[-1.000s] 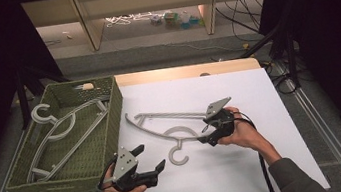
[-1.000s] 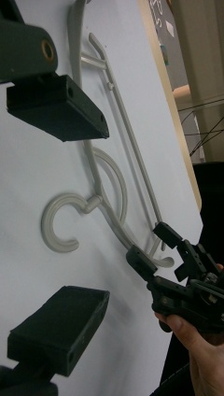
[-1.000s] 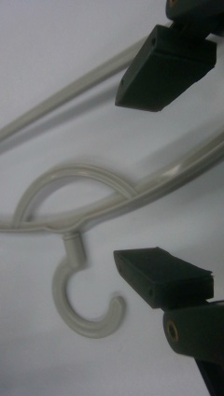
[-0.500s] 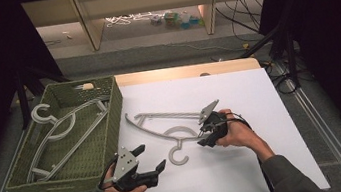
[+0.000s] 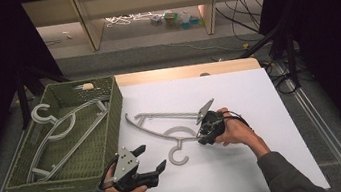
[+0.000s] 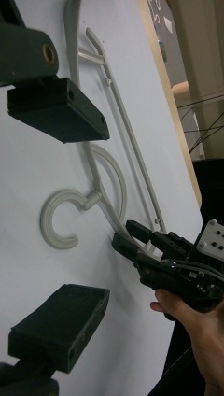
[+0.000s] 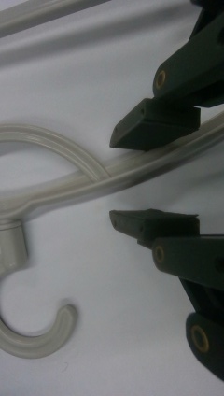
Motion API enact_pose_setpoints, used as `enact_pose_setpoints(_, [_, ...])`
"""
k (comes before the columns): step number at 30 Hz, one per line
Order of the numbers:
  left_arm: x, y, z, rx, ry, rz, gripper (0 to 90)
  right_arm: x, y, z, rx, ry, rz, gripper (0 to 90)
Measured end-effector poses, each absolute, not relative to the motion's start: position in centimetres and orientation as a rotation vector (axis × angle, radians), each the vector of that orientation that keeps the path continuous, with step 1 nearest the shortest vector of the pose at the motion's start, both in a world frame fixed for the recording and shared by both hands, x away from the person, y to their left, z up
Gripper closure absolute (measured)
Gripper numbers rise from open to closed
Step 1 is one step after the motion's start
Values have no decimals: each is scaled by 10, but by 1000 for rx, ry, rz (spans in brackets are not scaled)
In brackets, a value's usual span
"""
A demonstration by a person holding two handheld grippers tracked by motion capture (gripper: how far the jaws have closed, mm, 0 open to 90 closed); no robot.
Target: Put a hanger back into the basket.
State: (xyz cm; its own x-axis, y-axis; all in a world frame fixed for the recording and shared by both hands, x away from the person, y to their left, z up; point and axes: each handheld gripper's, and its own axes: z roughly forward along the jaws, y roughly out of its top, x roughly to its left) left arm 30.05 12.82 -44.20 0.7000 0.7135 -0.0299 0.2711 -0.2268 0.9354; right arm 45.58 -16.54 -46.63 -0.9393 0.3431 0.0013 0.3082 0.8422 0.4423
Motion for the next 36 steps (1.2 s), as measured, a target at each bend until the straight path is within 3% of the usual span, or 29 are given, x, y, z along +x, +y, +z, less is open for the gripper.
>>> enact_pose_setpoints(36, [302,127,-443,1816,784,494,199,455,-147,-460,211,3007,474,820])
